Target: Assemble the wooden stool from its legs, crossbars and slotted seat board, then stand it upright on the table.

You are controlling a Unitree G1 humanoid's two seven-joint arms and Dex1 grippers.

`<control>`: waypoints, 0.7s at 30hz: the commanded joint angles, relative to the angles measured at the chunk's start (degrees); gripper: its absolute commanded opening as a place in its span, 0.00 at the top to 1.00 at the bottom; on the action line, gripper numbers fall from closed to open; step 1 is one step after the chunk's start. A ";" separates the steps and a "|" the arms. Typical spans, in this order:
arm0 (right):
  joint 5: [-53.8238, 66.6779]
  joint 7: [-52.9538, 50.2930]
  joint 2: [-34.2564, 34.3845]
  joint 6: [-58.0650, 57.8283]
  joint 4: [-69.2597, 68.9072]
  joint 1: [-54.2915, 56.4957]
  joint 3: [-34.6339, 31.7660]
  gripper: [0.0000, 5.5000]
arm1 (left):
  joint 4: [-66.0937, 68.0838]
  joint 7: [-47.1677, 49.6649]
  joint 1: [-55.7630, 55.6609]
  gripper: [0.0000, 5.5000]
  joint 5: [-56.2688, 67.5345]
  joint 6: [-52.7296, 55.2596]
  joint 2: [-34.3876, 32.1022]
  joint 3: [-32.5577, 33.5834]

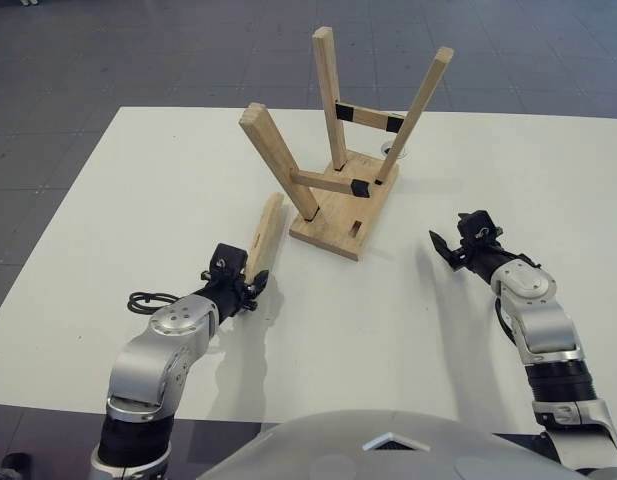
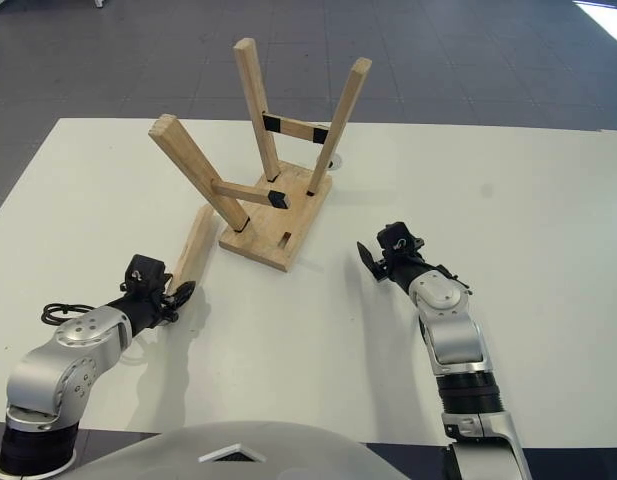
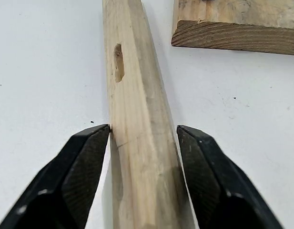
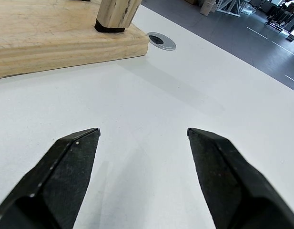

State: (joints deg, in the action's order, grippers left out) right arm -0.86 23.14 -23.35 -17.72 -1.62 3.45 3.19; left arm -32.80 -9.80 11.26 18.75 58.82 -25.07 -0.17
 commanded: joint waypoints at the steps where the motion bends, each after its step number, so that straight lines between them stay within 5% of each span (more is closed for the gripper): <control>1: -0.19 0.17 -0.38 -0.92 -0.60 -0.06 -0.12 0.38 | 1.52 -0.60 1.19 0.41 -0.59 0.88 0.08 -0.24; 4: -0.22 0.18 -0.40 -0.97 -0.57 -0.02 -0.08 0.38 | 2.30 -0.86 0.96 0.38 -0.82 0.17 -0.11 0.09; 14: 0.00 -0.13 -0.06 -0.71 -1.19 0.59 -0.39 0.38 | 4.10 -2.30 -1.60 0.63 -1.55 -1.94 -0.48 1.47; 21: 11.58 0.07 3.95 -7.60 -7.68 3.53 -7.71 0.38 | 15.37 0.12 -21.22 0.63 2.00 -23.13 7.77 15.15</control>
State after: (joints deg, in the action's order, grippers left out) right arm 7.18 23.04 -20.53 -22.42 -6.40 5.13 -2.15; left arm -20.81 -8.63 -5.43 19.46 40.06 -18.13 12.34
